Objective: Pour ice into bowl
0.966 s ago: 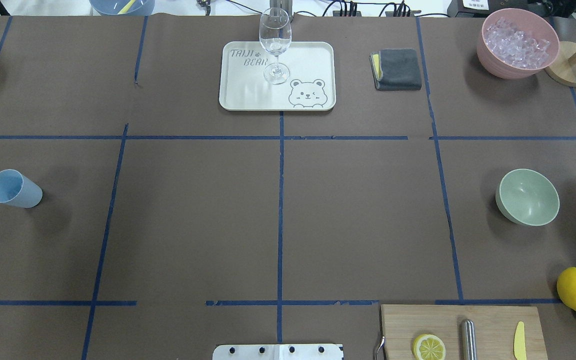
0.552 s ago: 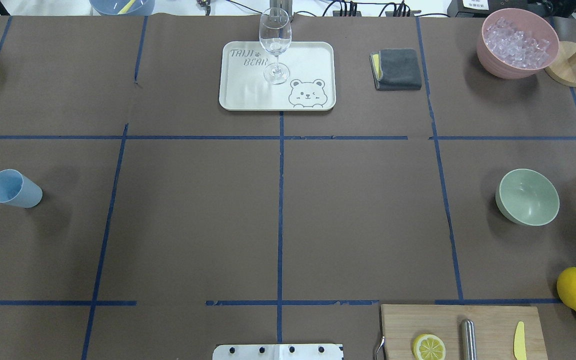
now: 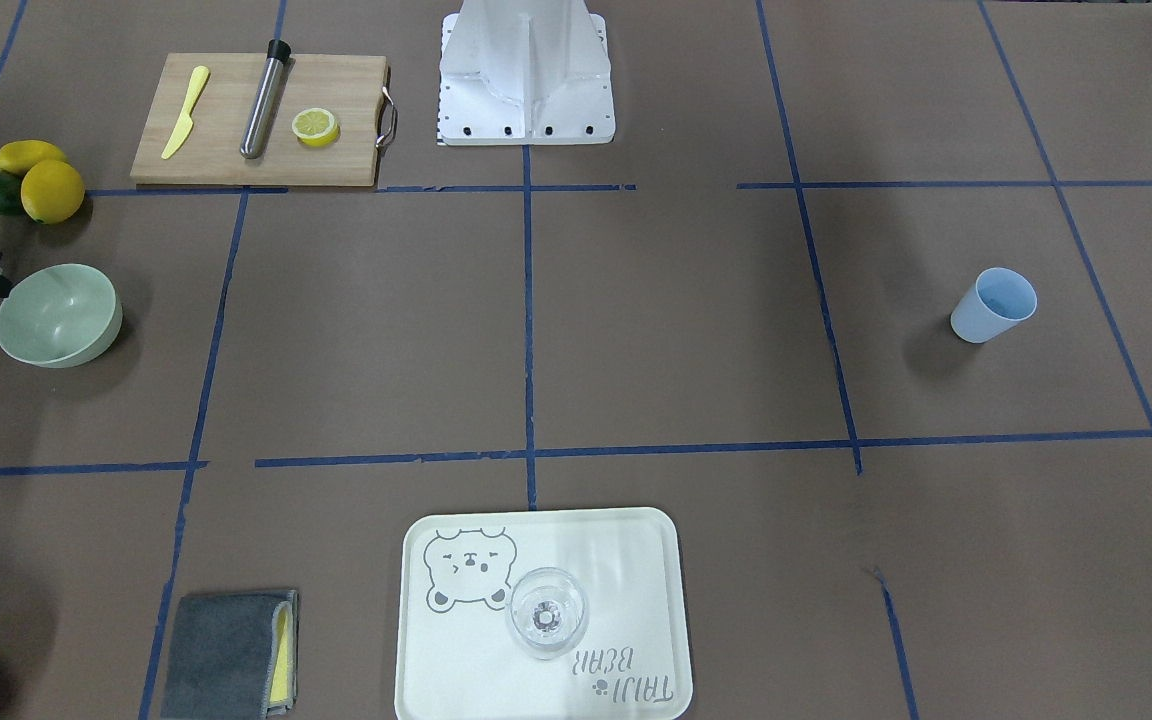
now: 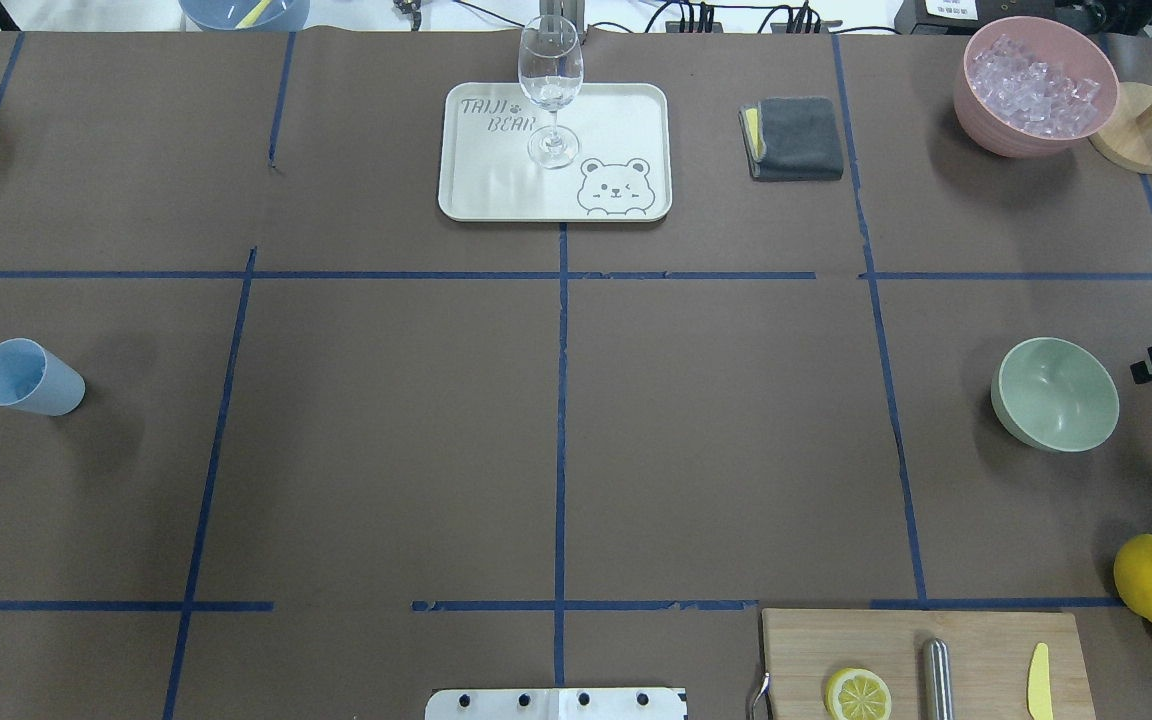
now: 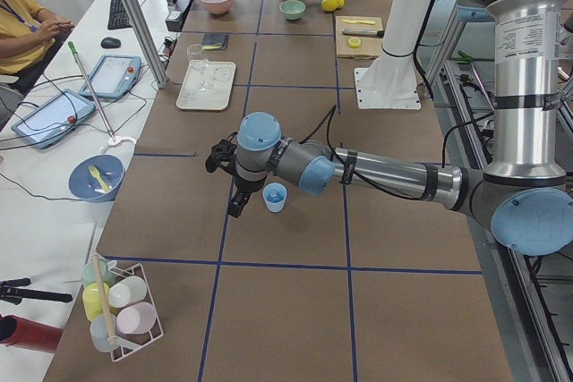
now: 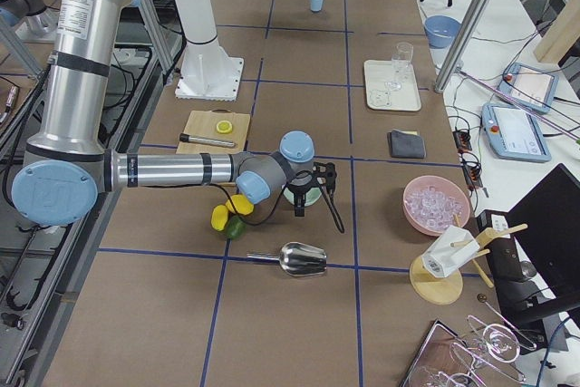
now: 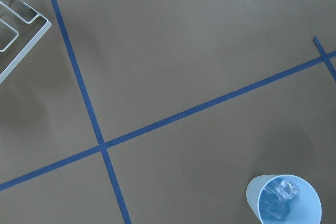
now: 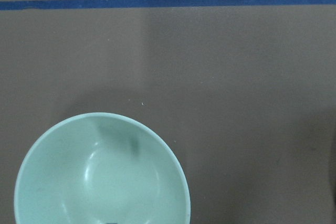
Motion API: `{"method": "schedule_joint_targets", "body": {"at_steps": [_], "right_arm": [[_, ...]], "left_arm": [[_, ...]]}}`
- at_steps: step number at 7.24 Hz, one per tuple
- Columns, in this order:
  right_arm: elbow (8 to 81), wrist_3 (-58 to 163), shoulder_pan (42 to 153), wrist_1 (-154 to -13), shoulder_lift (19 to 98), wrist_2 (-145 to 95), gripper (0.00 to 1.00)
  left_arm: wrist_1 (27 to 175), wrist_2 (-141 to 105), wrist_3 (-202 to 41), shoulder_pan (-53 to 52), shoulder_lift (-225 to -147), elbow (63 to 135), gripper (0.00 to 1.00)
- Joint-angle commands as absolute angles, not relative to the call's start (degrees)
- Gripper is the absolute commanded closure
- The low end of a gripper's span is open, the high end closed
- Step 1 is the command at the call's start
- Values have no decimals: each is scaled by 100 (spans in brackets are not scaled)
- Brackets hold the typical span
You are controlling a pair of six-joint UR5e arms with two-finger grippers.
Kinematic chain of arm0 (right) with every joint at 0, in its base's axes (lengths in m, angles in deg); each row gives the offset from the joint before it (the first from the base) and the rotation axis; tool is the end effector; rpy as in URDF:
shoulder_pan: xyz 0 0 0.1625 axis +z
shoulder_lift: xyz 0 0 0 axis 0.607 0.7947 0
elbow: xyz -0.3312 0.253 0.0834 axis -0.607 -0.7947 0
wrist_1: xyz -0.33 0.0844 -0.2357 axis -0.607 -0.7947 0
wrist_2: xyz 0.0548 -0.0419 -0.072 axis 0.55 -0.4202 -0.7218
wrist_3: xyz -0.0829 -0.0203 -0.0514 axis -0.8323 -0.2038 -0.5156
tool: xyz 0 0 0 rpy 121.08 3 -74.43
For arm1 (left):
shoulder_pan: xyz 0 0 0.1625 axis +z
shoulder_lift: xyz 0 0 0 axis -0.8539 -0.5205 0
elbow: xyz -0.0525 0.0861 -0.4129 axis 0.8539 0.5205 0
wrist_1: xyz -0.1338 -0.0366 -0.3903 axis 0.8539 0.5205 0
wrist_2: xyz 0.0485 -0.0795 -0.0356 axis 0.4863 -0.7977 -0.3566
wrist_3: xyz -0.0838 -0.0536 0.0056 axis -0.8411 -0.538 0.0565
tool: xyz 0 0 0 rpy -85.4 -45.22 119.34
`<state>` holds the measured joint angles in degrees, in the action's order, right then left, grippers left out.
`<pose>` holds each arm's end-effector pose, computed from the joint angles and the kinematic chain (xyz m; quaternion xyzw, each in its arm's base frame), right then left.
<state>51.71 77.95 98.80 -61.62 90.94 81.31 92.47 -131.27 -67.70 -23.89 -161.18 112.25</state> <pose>-0.1429 -0.4086 0.6038 0.0315 -0.4184 0.0092 0.9077 -0.0014 -0.4747 0.5424 0.1827 0.3868 0.1304 0.8945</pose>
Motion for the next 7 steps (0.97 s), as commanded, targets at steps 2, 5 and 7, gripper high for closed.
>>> {"method": "schedule_joint_targets", "body": {"at_steps": [2,5,7], "right_arm": [[4669,8059,9381,-5880,8933,7894,16],[4596,8059,9336,-5871,8835,7911,100],[4858,8076,9354,-5880,8853,7990,100]], "left_arm": [[9248,-13118,-6763,-2389,-16118,11234,0],[9319,-13118,-6781,-2390,-16109,11234,0],[9319,-13118,-6781,-2390,-16109,11225,0]]}}
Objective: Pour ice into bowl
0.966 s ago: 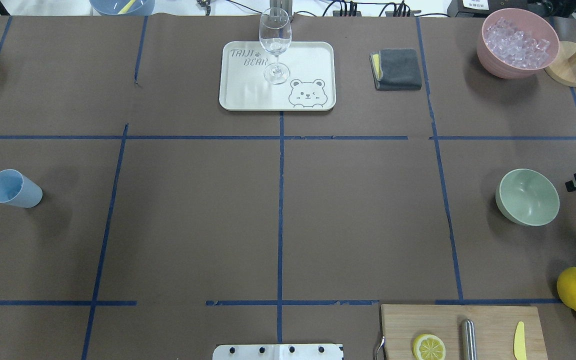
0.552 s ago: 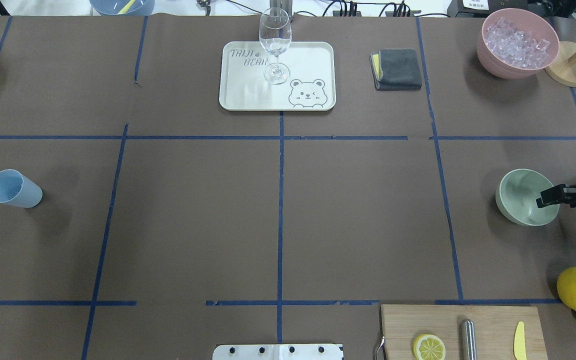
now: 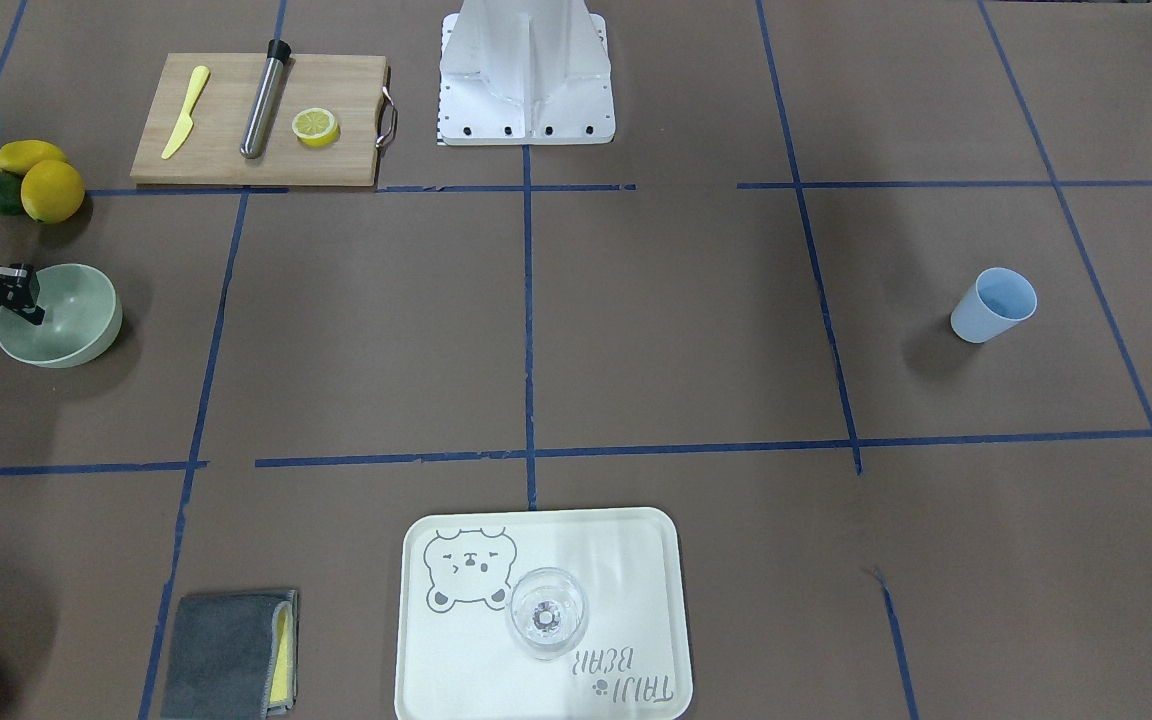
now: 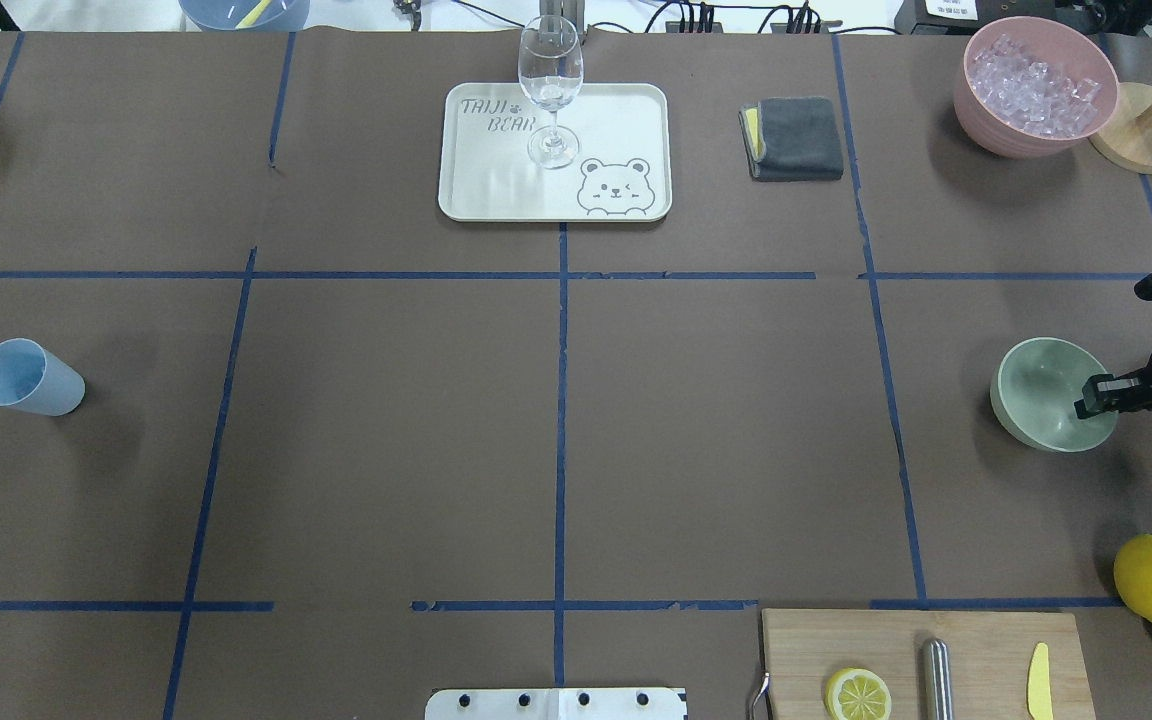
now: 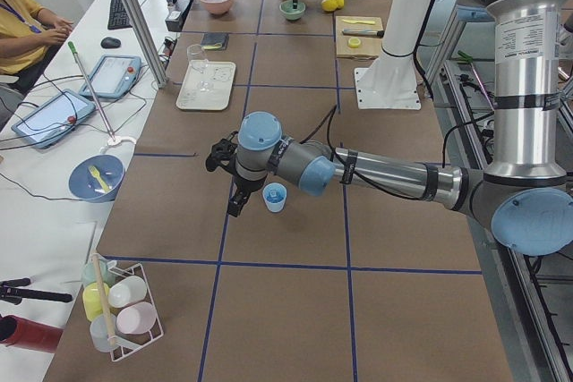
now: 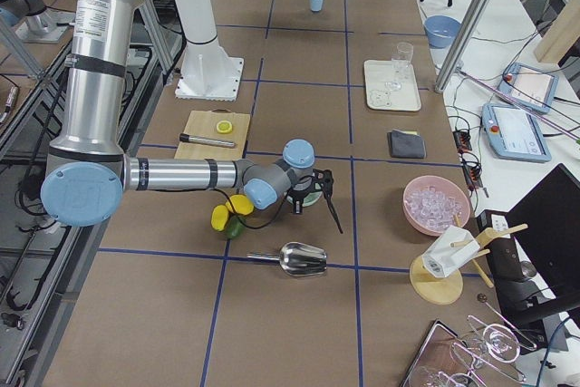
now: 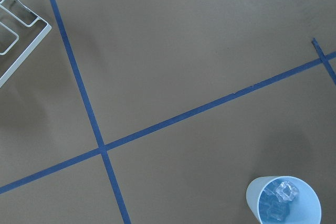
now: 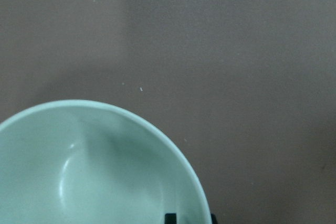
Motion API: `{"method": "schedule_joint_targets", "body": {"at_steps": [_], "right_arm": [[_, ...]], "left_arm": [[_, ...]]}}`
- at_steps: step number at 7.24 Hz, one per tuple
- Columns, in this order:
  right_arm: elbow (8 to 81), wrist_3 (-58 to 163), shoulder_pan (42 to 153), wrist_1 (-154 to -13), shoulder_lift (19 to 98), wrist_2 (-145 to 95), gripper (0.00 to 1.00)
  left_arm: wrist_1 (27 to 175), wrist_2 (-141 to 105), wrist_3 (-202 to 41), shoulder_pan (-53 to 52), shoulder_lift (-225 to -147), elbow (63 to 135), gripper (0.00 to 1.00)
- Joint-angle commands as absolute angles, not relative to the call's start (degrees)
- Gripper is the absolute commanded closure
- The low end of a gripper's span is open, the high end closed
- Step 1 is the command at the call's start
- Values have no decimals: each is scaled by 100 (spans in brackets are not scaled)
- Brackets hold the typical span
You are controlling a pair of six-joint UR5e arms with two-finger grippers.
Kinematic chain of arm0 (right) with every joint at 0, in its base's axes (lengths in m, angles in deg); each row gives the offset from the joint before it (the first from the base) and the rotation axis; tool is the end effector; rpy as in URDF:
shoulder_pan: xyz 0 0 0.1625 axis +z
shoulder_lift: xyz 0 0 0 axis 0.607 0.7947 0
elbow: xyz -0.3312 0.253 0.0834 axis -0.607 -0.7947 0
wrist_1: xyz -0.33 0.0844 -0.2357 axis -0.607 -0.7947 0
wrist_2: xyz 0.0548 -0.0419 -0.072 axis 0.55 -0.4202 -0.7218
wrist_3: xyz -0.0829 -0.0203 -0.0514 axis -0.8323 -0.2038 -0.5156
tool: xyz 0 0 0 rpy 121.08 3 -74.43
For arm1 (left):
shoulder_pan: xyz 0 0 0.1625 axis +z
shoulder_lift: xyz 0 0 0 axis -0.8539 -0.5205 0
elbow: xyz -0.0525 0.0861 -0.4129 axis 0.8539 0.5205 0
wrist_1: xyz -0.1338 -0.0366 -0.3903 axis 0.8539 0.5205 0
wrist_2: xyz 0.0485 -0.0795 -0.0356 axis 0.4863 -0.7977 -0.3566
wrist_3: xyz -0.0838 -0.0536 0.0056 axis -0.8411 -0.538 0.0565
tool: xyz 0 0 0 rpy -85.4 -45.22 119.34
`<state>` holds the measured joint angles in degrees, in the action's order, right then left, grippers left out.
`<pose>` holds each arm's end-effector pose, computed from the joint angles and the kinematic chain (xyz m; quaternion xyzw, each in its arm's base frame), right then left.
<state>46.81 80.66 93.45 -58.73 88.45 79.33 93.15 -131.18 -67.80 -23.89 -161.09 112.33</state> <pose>-0.1884 -0.4103 0.6246 0.0163 -0.4106 -0.0080 0.9116 -0.0016 -0.4743 0.5411 0.1877 0.3861 0.1315 0.8935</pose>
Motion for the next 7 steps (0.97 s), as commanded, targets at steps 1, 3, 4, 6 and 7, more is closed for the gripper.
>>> {"method": "schedule_joint_targets", "body": {"at_steps": [1,3,4,6,7], "right_arm": [[5330,8311,9354,-5984,8862,8182,100],[5947,10351,8909,-5915,8443,8246,100],[6046,11118,8444,-5915,7970,7984,100],[5977,12806,7337,-6116,6671,7177,100],[5915,13283,6897,-6857,5821,6808,100]], "left_arm": [[9319,-13118,-6781,-2390,-16109,11234,0],[9319,-13118,-6772,-2390,-16109,11225,0],[9327,-13118,-6772,-2390,-16109,11225,0],[9458,-13127,-6798,-2381,-16109,11234,0],[9520,-13127,-6807,-2381,-16109,11225,0]]}}
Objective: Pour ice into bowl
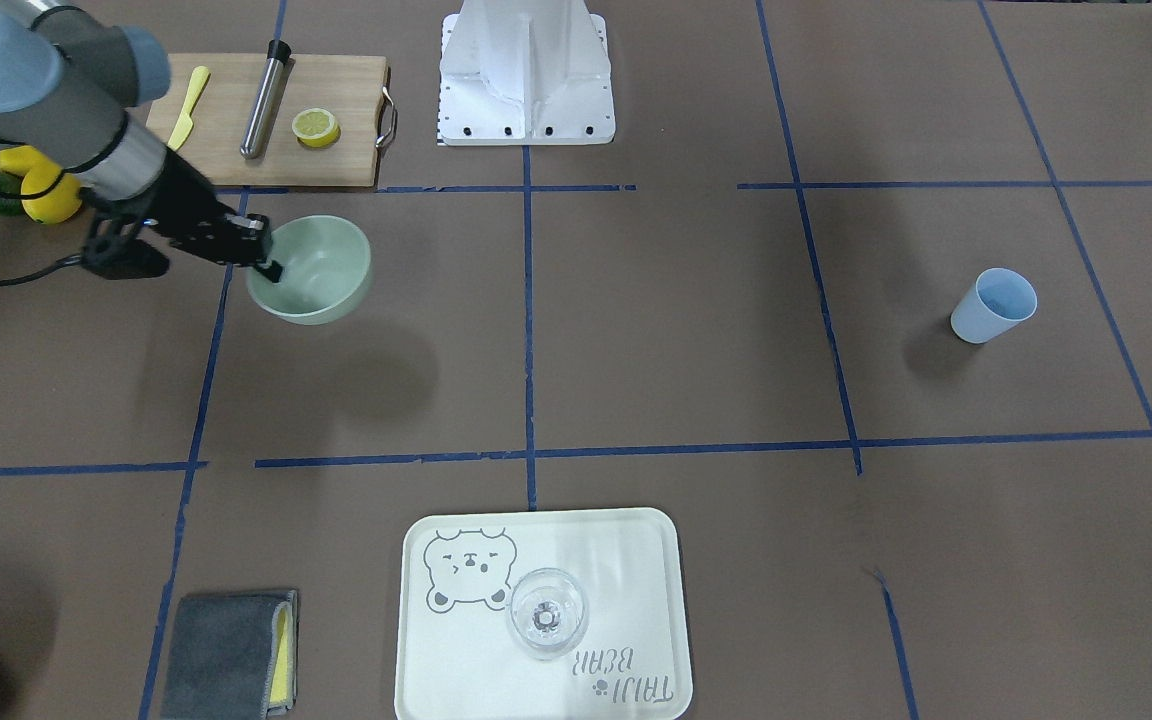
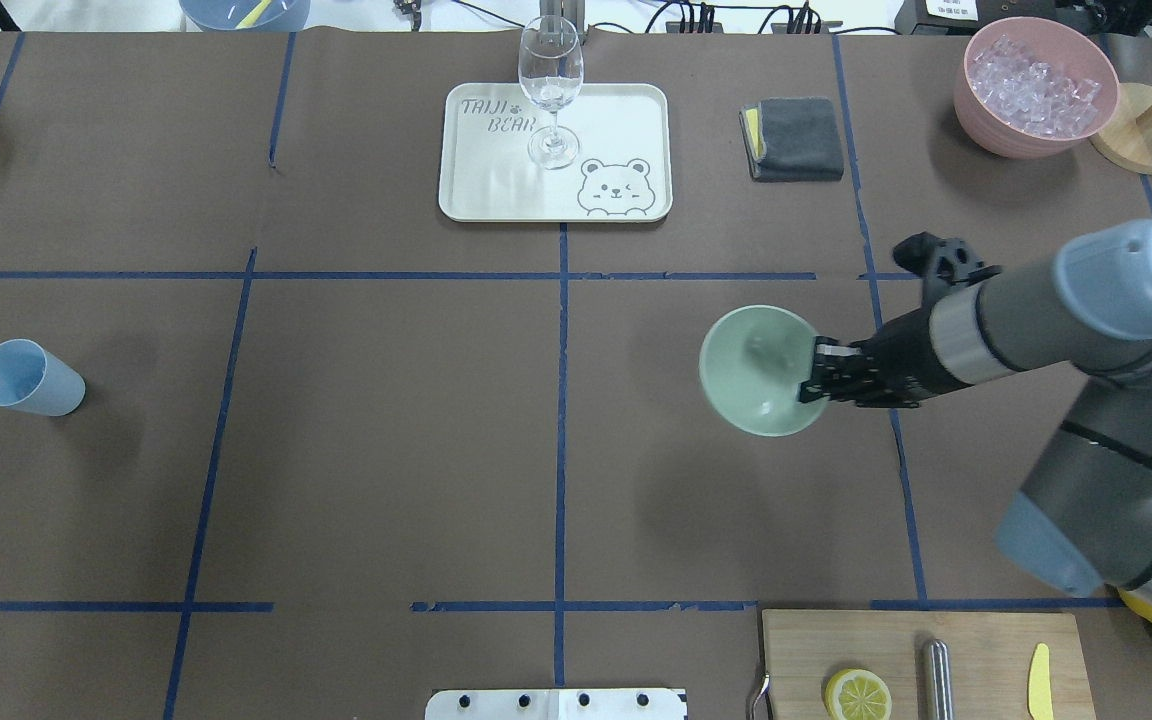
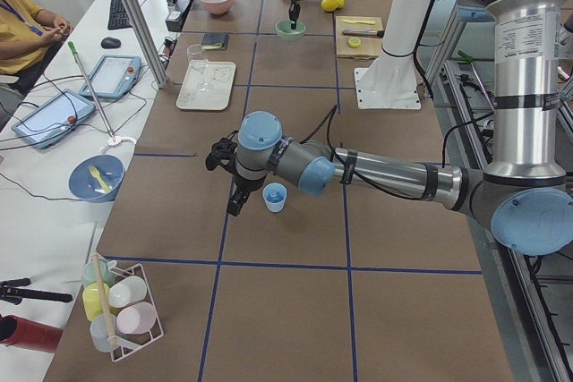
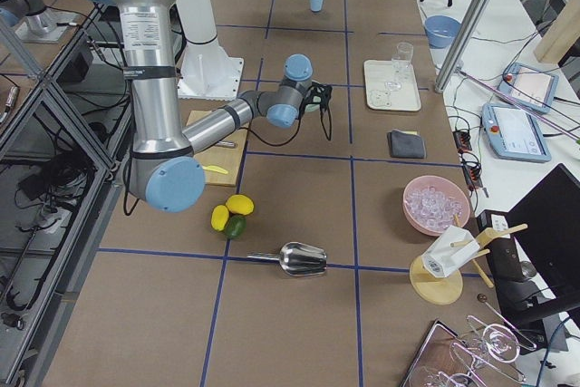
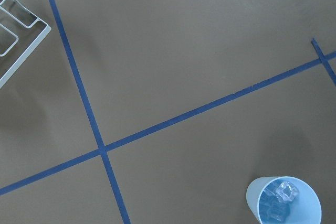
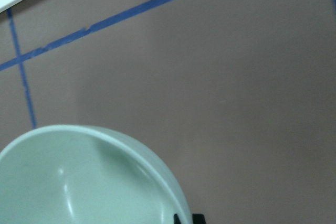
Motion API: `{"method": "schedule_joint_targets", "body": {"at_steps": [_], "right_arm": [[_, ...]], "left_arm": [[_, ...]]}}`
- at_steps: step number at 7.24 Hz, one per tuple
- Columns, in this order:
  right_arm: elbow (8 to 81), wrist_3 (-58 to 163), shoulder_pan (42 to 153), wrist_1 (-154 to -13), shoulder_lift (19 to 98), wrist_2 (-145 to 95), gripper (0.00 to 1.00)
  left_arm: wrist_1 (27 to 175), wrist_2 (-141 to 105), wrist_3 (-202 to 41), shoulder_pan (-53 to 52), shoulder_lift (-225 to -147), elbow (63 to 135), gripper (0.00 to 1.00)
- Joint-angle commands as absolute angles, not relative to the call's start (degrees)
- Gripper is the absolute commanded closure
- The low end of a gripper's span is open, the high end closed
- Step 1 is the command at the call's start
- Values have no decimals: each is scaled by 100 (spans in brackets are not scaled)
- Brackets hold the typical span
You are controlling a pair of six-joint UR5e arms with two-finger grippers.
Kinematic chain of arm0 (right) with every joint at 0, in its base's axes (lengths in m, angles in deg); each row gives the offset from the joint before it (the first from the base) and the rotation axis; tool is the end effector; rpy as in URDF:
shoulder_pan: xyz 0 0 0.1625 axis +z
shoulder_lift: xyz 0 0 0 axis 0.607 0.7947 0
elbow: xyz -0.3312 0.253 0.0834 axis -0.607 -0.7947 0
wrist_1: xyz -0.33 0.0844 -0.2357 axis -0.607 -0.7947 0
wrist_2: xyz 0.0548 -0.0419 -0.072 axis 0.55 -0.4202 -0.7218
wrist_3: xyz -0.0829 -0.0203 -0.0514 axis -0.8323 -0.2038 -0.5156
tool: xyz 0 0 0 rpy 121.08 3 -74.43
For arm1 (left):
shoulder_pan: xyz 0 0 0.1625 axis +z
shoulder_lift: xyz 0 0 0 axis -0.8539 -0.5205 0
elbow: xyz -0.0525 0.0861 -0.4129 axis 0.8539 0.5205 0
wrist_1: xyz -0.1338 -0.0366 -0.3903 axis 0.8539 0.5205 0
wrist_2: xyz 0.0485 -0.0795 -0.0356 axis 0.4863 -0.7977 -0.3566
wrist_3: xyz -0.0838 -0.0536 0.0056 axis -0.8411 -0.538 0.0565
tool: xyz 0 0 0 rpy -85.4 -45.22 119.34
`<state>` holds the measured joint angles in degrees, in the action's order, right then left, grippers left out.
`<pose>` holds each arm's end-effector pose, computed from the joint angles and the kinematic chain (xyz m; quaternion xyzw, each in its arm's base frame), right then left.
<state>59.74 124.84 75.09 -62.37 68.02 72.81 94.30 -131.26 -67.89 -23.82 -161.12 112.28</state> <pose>-0.3803 -0.3977 0.3417 -0.0460 -0.5516 0.1240 0.8236 -0.0009 -0.4748 0.5388 0.1960 0.3869 0.1351 0.8909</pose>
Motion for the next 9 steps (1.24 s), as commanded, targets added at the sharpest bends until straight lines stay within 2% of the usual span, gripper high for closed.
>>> {"method": "schedule_joint_targets", "body": {"at_steps": [1,3,5,7,8,9], "right_arm": [[5689,13479,6545,-7682,4916,6308,100],[5014,13928,6200,-7954,4083,5900,100],[3978,13982,6084,-7893,3311,5364,100],[3027,13991,6058,-7071,3096,5354,100],[2962,14017,6014,-7032,3096,5362,100],[2996,14026,6014,-7031,3105,5397,34]], "left_arm": [[9530,-13127,-6807,-2372,-16118,11225,0],[9818,-13127,-6807,-2346,-16118,11190,0],[9889,-13145,-6816,-2136,-16126,11225,0],[10214,-13233,-6825,-2021,-16118,11208,0],[10233,-13189,-6851,-2020,-16126,11216,0],[10389,-13163,-6982,-2020,-16127,11173,0]]}}
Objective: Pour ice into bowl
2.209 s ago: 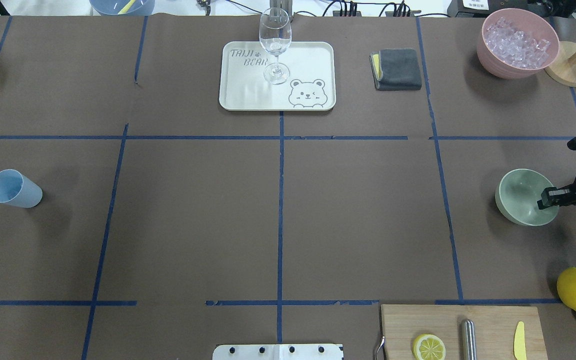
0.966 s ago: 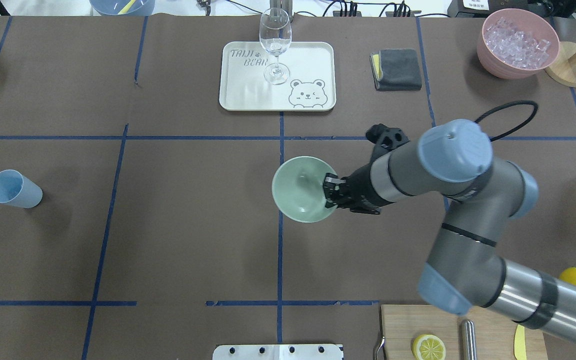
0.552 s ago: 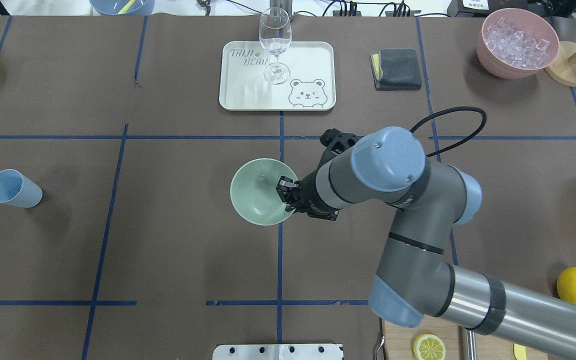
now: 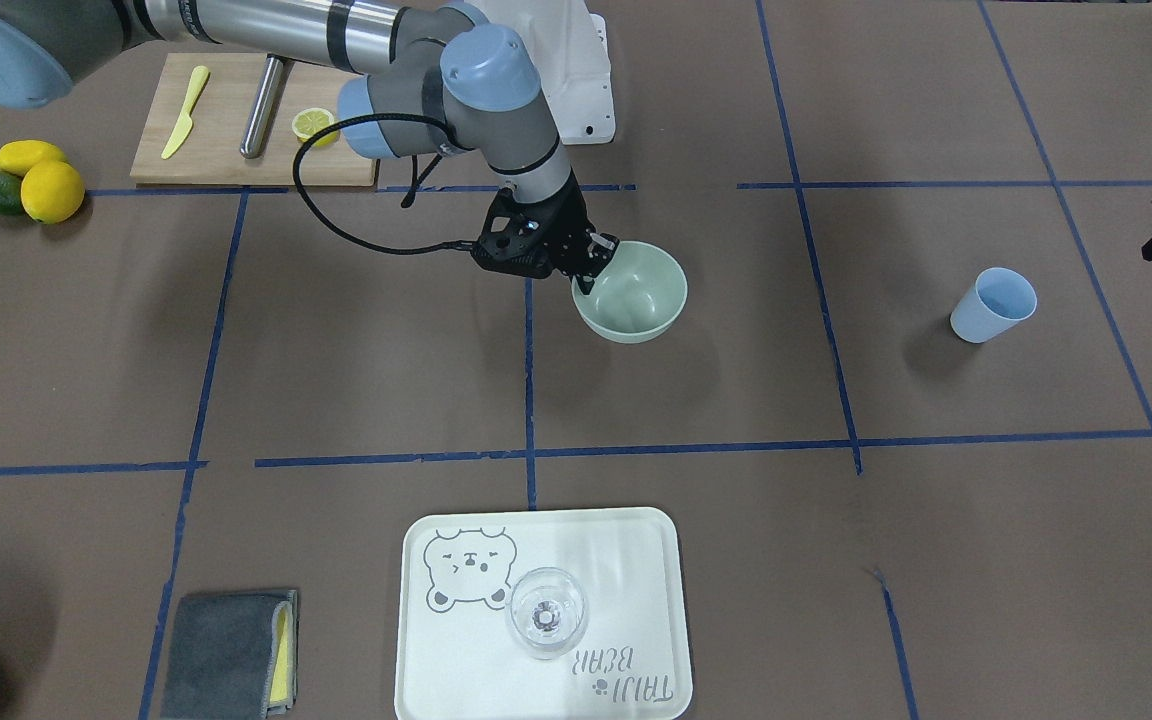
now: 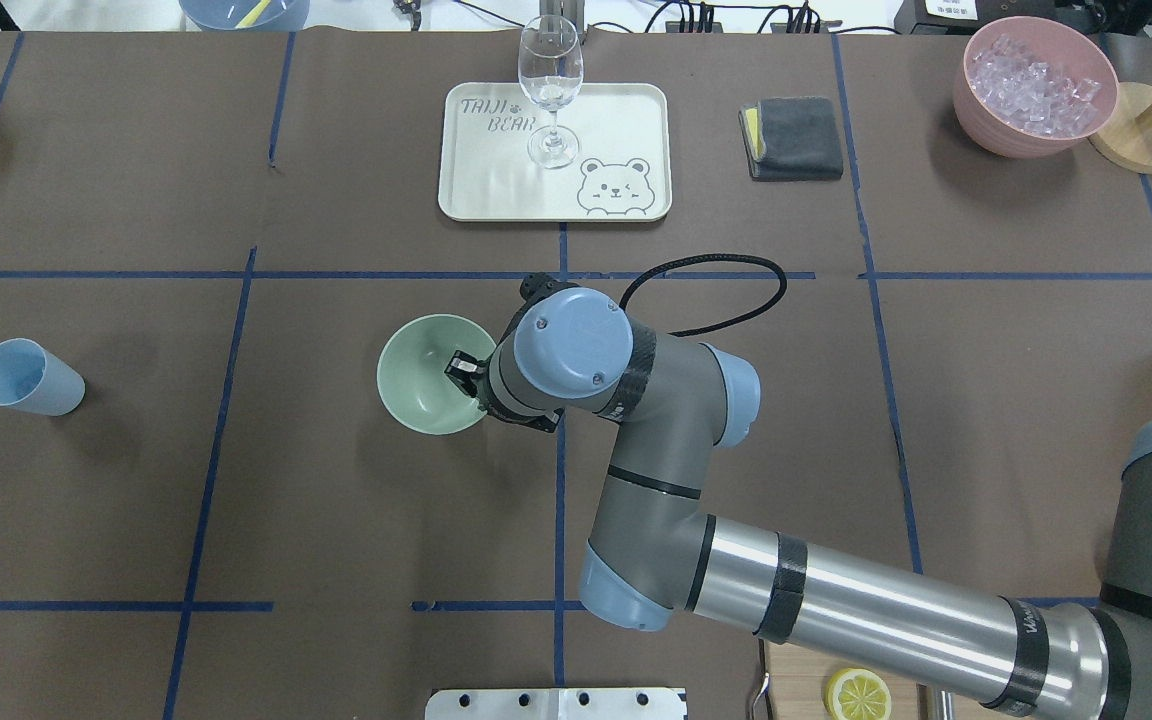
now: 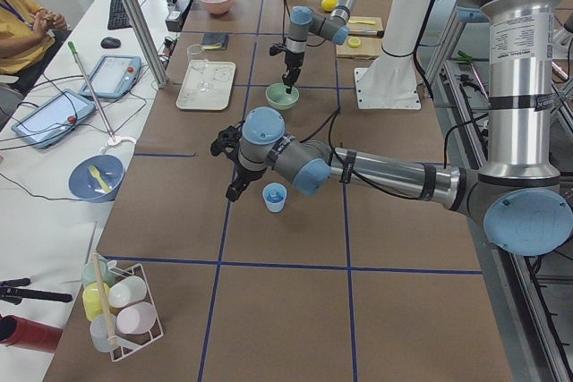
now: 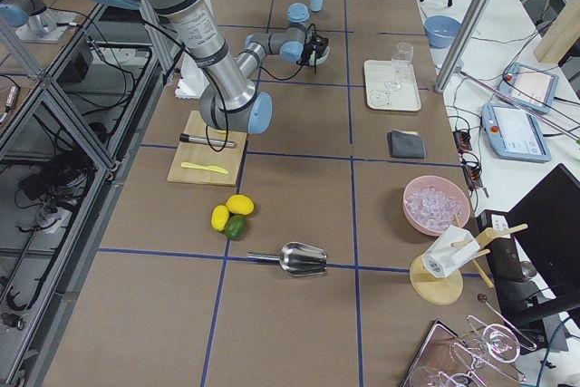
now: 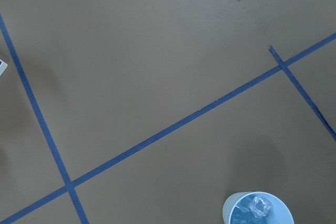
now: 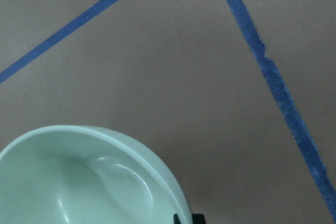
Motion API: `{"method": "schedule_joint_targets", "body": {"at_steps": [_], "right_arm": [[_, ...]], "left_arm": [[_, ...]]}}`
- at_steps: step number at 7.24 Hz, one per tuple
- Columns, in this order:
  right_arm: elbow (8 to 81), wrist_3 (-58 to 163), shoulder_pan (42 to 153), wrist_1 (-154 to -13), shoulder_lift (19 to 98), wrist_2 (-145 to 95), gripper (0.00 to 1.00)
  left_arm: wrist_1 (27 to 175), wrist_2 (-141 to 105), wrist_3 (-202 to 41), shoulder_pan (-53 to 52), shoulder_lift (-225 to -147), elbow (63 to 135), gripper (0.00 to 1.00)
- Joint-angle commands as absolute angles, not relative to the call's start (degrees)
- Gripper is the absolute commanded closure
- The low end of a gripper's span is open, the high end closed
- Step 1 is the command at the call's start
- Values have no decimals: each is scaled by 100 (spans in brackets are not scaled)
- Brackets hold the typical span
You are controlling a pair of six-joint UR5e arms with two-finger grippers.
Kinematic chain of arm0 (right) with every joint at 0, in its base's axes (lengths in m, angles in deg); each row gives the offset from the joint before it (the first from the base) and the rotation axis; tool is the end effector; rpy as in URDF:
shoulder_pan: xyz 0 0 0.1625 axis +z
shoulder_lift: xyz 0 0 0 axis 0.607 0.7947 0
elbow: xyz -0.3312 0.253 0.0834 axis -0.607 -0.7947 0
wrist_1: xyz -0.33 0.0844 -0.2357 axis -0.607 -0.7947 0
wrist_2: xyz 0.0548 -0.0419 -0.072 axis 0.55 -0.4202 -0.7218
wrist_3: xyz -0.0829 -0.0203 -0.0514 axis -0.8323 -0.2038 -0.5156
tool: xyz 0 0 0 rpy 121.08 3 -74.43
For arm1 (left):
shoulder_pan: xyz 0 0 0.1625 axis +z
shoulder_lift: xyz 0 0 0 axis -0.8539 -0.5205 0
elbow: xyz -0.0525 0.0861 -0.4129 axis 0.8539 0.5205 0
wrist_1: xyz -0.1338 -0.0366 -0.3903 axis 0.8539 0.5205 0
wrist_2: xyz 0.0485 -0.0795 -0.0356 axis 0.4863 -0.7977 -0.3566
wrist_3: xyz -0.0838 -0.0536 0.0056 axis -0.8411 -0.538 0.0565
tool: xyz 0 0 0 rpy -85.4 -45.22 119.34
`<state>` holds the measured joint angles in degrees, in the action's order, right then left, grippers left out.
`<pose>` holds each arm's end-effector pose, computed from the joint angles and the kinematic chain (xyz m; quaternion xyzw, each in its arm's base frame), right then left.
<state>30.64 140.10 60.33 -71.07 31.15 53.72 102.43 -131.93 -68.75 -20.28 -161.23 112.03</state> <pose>-0.6576 -0.4010 0.1738 -0.0481 -0.5193 0.2191 0.8246 0.0295 -0.4750 0.5221 0.2420 0.3994 0.1815 0.8654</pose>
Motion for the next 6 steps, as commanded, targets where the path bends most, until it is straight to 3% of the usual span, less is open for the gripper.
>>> {"method": "schedule_joint_targets", "body": {"at_steps": [1,2,3,5,6], "right_arm": [[2997,14087,6014,-7066,3062,5406,0],[3110,14332,6023,-7049,3070,5424,0],[3720,14334,6162,-7136,3270,5624,0],[5764,14308,7107,-7547,4671,6666,0],[6453,14273,7826,-7576,5496,7281,0]], "left_arm": [[10530,-13162,-7001,-2020,-16127,11138,0],[10532,-13162,-7009,-1977,-16127,11129,0],[10532,-13154,-7053,-1768,-16231,11120,1],[10523,-13136,-7228,-1669,-16381,11128,0],[10566,-13127,-7664,-1617,-16207,11120,0]]}}
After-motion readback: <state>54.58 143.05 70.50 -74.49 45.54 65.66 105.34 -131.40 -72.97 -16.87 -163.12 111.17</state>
